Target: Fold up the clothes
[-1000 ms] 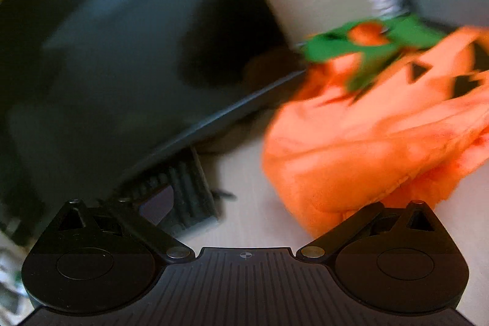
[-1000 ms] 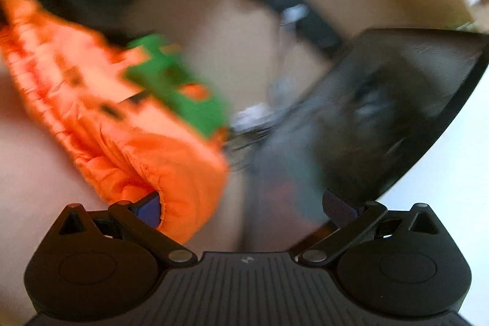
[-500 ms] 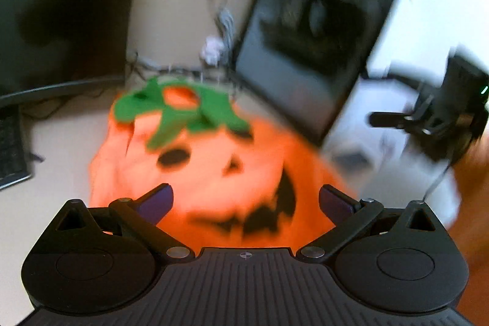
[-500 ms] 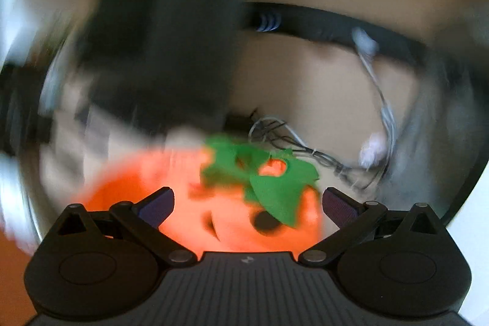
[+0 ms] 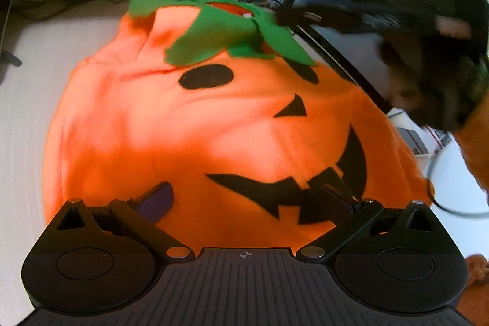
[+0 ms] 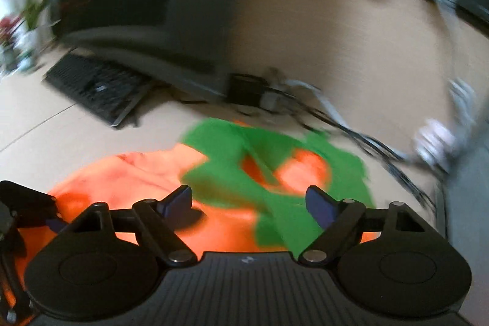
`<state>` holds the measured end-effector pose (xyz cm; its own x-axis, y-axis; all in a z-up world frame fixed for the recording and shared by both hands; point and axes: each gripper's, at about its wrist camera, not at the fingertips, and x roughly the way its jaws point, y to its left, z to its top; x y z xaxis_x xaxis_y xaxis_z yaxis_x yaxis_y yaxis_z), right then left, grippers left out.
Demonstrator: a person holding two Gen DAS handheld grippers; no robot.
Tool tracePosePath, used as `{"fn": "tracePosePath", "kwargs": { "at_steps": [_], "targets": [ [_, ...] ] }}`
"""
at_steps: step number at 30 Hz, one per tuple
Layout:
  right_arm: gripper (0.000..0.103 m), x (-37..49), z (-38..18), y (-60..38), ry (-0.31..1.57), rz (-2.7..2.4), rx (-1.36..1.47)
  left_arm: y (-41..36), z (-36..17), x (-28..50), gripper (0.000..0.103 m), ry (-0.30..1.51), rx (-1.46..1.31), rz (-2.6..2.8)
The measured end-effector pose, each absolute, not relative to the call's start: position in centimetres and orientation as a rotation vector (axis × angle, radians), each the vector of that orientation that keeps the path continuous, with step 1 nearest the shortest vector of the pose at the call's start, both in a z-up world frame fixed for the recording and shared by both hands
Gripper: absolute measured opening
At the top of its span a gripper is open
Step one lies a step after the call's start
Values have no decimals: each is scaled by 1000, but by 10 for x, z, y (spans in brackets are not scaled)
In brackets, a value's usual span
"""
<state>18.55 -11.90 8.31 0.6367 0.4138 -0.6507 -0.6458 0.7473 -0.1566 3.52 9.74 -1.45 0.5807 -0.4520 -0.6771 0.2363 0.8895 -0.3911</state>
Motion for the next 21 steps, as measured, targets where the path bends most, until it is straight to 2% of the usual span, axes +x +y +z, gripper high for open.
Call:
{"fn": "tracePosePath", "kwargs": {
  "at_steps": [1,2,3,4,5,7,9,12,15,19,21],
  "targets": [
    [77,191,78,-103,634,658,-448,99,-15,34,103,856,-273,-413],
    [56,198,70,-89,646,689,-506,99,-15,32,103,848,-274,-419],
    [28,207,58,-75,676,708,-576,99,-15,32,103,840,-268,-427],
    [19,217,50,-64,675,693,-632,99,-16,31,103,833,-261,-434],
    [16,228,47,-57,623,635,-667,99,-17,30,103,827,-254,-441],
    [23,251,51,-58,559,528,-629,99,-17,29,103,821,-249,-446],
    [47,272,61,-68,541,450,-527,102,-16,24,103,831,-248,-439],
    [65,256,88,-114,567,478,-309,111,-10,22,103,851,-265,-407],
    [67,217,96,-172,524,363,-234,125,7,25,103,819,-332,-373],
    [66,187,69,-235,609,239,-111,132,43,45,103,691,-328,-307],
    [66,177,55,-252,651,243,-23,127,47,68,103,687,-270,-226]
  ]
}}
